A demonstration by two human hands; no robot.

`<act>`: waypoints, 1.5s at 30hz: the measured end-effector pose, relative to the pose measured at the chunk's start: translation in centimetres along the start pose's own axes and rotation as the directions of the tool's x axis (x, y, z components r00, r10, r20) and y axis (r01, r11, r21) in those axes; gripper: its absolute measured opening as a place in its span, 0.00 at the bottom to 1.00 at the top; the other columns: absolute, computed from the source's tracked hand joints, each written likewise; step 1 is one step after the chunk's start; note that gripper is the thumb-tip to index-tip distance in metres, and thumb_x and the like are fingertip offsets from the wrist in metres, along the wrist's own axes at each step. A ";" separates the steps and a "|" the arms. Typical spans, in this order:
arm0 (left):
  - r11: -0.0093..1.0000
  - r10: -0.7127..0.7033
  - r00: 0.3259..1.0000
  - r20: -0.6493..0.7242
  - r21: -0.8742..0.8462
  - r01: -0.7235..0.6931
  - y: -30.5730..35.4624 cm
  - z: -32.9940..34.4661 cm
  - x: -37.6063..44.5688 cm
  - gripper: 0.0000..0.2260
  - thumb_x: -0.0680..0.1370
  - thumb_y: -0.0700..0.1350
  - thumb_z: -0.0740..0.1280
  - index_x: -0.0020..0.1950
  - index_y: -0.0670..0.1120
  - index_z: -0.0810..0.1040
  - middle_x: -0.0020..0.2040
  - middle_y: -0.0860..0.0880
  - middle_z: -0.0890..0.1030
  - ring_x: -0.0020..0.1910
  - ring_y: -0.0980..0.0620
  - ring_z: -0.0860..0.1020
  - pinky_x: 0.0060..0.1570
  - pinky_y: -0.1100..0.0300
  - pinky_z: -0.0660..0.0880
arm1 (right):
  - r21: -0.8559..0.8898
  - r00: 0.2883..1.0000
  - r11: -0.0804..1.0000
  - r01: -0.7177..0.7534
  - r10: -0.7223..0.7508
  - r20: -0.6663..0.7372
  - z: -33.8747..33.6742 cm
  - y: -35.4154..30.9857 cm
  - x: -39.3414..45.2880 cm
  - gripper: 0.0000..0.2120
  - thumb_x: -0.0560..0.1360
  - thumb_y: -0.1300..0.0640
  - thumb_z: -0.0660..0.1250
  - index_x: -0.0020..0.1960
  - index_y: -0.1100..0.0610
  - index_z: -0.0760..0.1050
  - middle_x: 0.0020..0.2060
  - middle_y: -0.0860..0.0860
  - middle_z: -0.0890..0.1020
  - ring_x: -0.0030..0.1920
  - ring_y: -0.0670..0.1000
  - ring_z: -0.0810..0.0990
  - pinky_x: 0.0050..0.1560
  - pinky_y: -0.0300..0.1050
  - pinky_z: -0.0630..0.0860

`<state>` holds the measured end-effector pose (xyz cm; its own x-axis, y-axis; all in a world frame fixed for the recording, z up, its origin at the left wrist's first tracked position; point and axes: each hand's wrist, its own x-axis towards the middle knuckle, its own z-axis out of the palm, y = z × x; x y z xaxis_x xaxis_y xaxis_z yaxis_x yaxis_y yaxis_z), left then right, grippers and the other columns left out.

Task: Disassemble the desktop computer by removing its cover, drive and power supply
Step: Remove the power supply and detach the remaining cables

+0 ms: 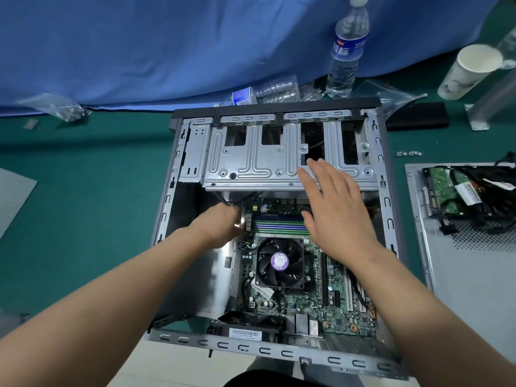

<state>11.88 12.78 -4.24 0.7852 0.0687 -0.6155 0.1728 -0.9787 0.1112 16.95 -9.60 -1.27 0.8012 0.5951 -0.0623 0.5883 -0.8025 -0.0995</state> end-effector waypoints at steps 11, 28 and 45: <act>0.999 0.045 0.997 -0.060 0.030 -0.044 0.0 0.2 -0.2 0.10 0.80 0.46 0.64 0.46 0.39 0.77 0.42 0.41 0.78 0.44 0.40 0.77 0.41 0.53 0.73 | 0.008 1.000 1.000 -0.003 0.003 -0.009 -0.1 0.0 0.0 0.33 0.75 0.53 0.64 0.76 0.56 0.56 0.75 0.55 0.59 0.75 0.55 0.55 0.73 0.50 0.45; 0.970 0.122 0.973 -0.196 -0.184 -0.158 -1.1 -0.5 -0.9 0.05 0.75 0.40 0.70 0.48 0.42 0.83 0.45 0.46 0.85 0.47 0.49 0.81 0.48 0.61 0.75 | 0.004 1.000 1.000 0.002 -0.002 0.000 0.0 0.0 0.0 0.32 0.75 0.53 0.63 0.76 0.56 0.55 0.75 0.55 0.58 0.75 0.54 0.54 0.73 0.50 0.45; 0.980 0.118 0.993 0.016 -0.166 -0.114 -0.8 -0.5 -0.2 0.05 0.77 0.38 0.62 0.51 0.40 0.74 0.40 0.46 0.79 0.36 0.51 0.78 0.37 0.58 0.76 | -0.005 1.000 1.000 0.000 0.000 0.002 -0.1 0.1 0.0 0.32 0.76 0.53 0.63 0.76 0.56 0.54 0.75 0.55 0.57 0.75 0.54 0.54 0.73 0.50 0.45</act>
<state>11.85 13.65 -3.81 0.7902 -0.0507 -0.6107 0.1785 -0.9343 0.3086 16.98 -9.66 -1.22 0.8008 0.5955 -0.0643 0.5891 -0.8025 -0.0949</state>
